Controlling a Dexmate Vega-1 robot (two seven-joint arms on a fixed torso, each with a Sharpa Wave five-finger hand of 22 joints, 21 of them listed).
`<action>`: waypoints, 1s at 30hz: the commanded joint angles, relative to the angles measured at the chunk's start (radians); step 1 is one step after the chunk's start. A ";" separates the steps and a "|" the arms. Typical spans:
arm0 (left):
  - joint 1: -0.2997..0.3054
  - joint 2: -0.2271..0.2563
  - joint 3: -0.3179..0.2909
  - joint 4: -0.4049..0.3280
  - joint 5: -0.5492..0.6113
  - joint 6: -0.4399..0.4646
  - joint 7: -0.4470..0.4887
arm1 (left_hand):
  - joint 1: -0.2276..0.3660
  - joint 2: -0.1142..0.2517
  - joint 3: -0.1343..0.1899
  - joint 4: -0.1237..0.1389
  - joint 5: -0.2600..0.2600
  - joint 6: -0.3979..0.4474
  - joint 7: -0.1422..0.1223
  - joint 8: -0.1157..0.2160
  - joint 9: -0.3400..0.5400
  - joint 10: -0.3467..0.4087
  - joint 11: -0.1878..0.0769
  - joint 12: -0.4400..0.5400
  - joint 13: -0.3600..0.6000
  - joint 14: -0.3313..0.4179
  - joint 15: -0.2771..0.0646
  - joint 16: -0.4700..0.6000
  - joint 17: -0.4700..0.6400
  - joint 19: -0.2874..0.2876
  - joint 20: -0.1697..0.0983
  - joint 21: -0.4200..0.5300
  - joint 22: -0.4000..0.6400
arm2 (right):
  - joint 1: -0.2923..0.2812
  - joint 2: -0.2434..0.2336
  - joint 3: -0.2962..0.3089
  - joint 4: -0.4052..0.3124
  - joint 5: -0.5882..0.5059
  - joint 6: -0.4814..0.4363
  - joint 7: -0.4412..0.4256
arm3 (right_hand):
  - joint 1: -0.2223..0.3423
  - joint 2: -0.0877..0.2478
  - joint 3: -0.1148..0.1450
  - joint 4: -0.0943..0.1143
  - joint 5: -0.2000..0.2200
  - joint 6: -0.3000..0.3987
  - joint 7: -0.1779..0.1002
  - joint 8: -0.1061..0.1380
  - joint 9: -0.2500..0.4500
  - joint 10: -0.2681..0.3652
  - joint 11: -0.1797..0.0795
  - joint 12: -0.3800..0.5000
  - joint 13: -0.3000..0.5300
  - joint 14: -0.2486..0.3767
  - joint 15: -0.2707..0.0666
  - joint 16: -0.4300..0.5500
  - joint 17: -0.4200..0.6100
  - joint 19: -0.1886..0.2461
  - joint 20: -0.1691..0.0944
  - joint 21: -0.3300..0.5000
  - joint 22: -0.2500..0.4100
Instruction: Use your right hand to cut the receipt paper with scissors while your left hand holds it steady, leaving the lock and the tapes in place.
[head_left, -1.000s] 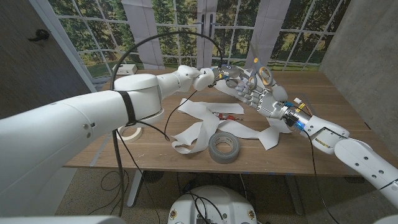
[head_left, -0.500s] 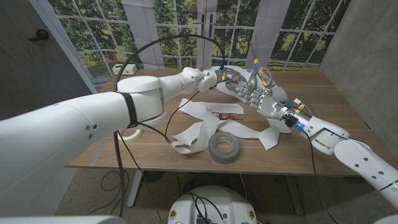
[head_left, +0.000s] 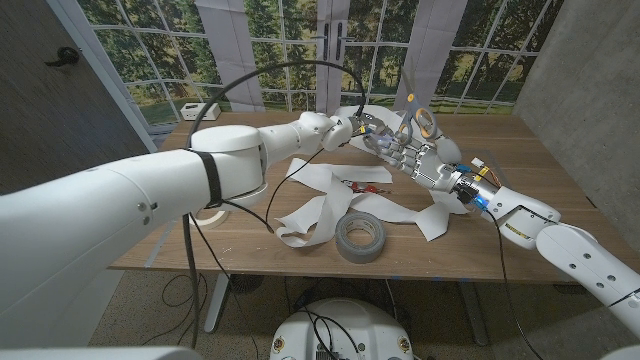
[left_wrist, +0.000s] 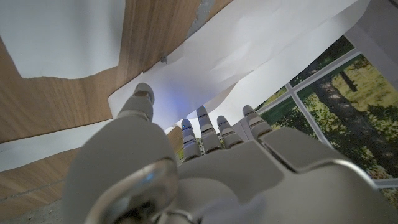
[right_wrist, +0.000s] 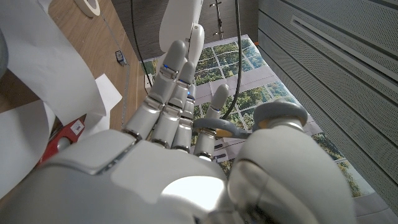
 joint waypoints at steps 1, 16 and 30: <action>0.008 -0.030 0.026 -0.007 -0.004 0.089 -0.050 | 0.001 0.006 0.001 0.001 0.008 -0.003 0.003 0.005 0.002 0.010 -0.001 0.008 0.001 0.003 -0.001 0.002 0.001 0.007 0.001 -0.003 0.005 | -0.005 -0.001 0.006 -0.005 0.001 0.003 -0.009 | 0.002 0.010 -0.005 0.000 -0.002 0.008 0.024 0.004 0.005 0.004 0.001 0.005 0.000 -0.002 -0.045 0.009 0.001 0.008 0.000 -0.004 0.004; 0.010 -0.030 0.031 -0.007 -0.008 0.092 -0.049 | -0.012 0.012 -0.002 0.004 0.009 0.006 0.000 0.011 0.002 0.088 -0.073 0.047 0.004 0.055 -0.023 0.018 0.003 0.020 0.012 0.000 0.007 | 0.003 0.001 0.003 0.006 0.003 0.000 -0.003 | 0.004 0.014 -0.006 -0.001 -0.003 0.011 0.021 0.005 0.005 0.002 -0.001 0.004 -0.003 -0.002 -0.046 0.011 0.000 0.009 0.000 -0.010 0.004; 0.017 -0.032 0.034 -0.007 0.001 0.101 -0.050 | -0.044 0.058 0.020 0.007 0.011 0.224 0.009 0.082 0.009 0.099 -0.114 0.088 0.067 0.329 -0.117 0.122 0.053 0.151 0.043 0.048 0.024 | 0.009 0.003 0.001 0.010 0.003 -0.002 -0.004 | 0.003 0.019 -0.006 0.000 -0.004 0.014 0.017 0.010 0.011 -0.008 -0.002 0.002 -0.006 -0.008 -0.044 0.011 0.001 0.008 0.002 -0.016 0.004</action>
